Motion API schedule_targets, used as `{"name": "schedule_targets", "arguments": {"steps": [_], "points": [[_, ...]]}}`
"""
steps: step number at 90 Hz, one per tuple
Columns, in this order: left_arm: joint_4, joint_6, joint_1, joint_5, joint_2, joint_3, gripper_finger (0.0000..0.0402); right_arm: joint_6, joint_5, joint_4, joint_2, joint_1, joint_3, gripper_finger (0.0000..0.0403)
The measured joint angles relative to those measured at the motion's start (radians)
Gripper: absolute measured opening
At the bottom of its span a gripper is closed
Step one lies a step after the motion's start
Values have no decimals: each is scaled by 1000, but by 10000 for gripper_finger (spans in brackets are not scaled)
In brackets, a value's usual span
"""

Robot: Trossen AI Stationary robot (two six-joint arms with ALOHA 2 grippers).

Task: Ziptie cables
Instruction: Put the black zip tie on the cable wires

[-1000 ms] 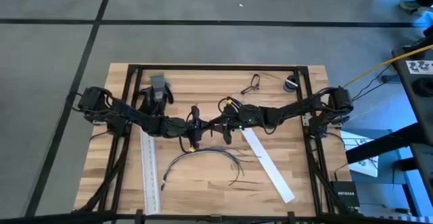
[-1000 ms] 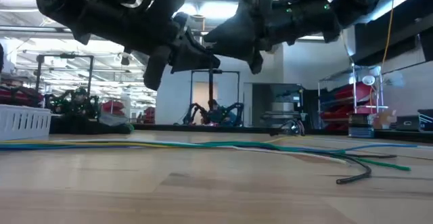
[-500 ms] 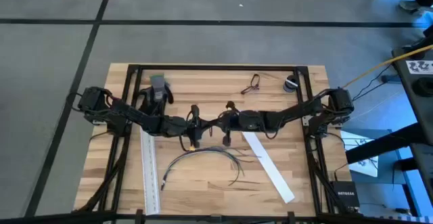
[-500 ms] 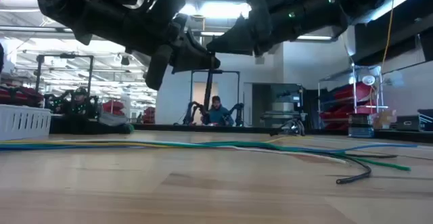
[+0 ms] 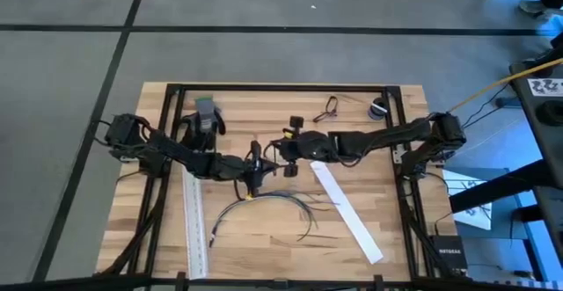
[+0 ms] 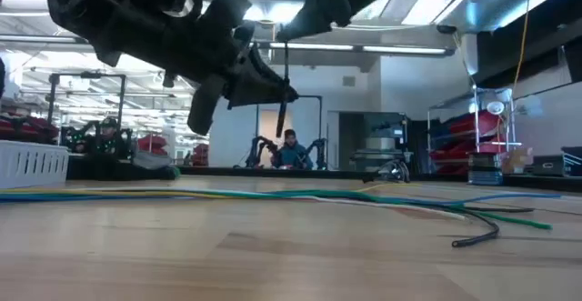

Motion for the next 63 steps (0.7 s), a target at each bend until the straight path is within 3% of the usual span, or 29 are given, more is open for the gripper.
{"name": "schedule_targets", "arguments": {"steps": [63], "points": [[-1,-1,-11,4,3,-1,0,50,84,-66,-151,0,16,0]]}}
